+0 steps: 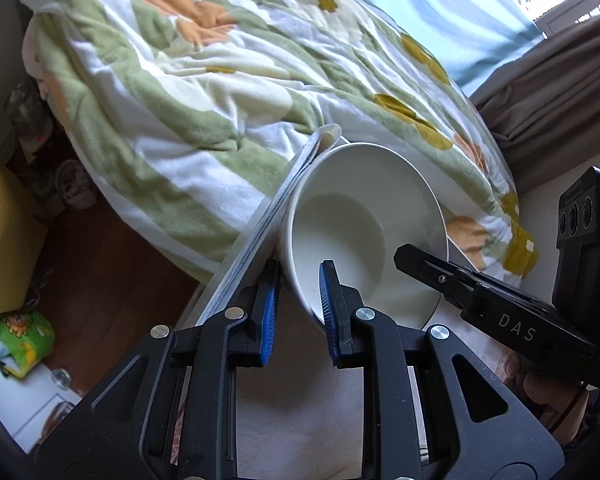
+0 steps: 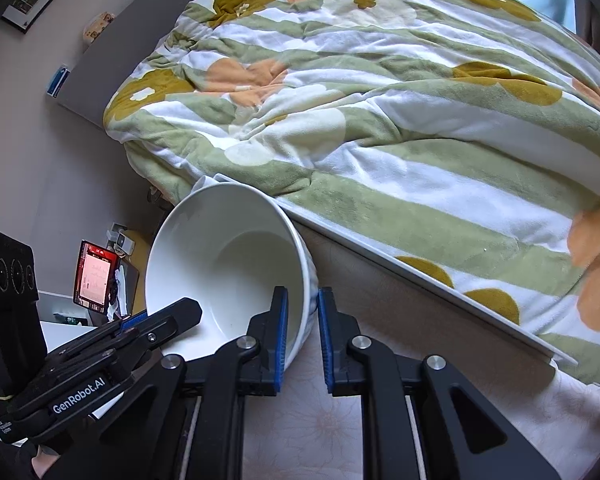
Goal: Organize plates and bowls
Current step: 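Carry the small white bowl and set it inside the cream bowl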
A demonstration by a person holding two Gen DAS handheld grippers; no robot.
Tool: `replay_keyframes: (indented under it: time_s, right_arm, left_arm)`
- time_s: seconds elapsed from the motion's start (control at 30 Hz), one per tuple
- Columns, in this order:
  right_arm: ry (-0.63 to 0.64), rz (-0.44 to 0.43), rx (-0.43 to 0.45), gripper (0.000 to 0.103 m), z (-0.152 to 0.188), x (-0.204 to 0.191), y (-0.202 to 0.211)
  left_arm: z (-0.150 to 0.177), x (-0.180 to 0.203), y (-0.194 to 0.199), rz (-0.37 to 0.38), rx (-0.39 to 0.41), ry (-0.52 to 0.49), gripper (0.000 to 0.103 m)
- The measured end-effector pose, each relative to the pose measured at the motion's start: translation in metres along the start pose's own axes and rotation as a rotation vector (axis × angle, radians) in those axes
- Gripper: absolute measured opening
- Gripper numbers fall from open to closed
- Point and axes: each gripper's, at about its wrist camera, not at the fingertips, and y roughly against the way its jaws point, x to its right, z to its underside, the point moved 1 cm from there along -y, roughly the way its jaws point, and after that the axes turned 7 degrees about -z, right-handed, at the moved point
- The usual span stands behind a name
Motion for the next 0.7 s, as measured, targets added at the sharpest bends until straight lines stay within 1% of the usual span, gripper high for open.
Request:
replay_keyframes:
  time_s: [0.2,0.4,0.57,0.7]
  right_arm:
    - [-0.007,-0.007,0.045,0.014,0.015,-0.003,0.022]
    - [-0.016,-0.010,0.120,0.014,0.045,-0.005,0.066]
    - [-0.048,0.002,0.187,0.014,0.084,0.004,0.116]
    - [-0.077,0.031,0.237,0.014,0.124,0.016,0.160]
  left_arm:
    - [0.013,0.015,0.024,-0.007,0.040,-0.053,0.018]
    - [0.038,0.043,0.059,0.005,0.083,-0.128,0.018]
    - [0.075,0.080,0.089,0.039,0.101,-0.192,0.018]
    - [0.114,0.116,0.111,0.078,0.100,-0.252,0.018]
